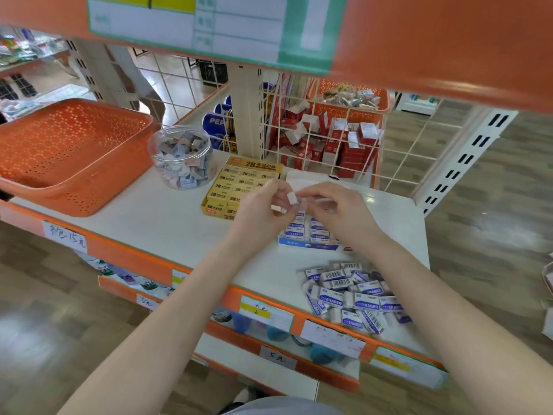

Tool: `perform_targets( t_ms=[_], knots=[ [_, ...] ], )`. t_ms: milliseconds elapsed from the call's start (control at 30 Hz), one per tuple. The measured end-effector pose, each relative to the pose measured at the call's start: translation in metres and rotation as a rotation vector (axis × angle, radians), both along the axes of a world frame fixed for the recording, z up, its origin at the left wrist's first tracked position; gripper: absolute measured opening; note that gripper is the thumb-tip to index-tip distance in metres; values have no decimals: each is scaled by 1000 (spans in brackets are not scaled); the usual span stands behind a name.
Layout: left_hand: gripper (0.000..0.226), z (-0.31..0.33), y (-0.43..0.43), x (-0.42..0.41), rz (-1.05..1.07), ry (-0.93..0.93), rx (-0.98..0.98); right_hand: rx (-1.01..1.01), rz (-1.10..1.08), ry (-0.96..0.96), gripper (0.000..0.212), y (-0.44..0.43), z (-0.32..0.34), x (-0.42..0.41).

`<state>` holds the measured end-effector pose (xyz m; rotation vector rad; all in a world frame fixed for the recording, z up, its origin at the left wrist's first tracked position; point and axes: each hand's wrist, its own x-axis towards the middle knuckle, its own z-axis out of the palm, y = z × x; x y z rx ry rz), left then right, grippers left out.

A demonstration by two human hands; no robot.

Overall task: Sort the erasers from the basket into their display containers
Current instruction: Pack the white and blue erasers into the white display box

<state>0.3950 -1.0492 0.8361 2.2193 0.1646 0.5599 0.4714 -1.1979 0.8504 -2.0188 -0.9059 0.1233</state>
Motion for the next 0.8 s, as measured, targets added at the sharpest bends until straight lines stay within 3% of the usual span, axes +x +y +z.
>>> perform_targets(
  t_ms=[200,500,800],
  knots=[
    [25,0,-9,4,-27,89,-18,-110,-26,-148,28,-16,-4,6],
    [34,-3,6,16,-45,394,510,-524,-32,-276,31,-34,-13,27],
    [29,-4,0,22,31,374,594,-416,-88,-307,10,-19,-23,25]
  ],
)
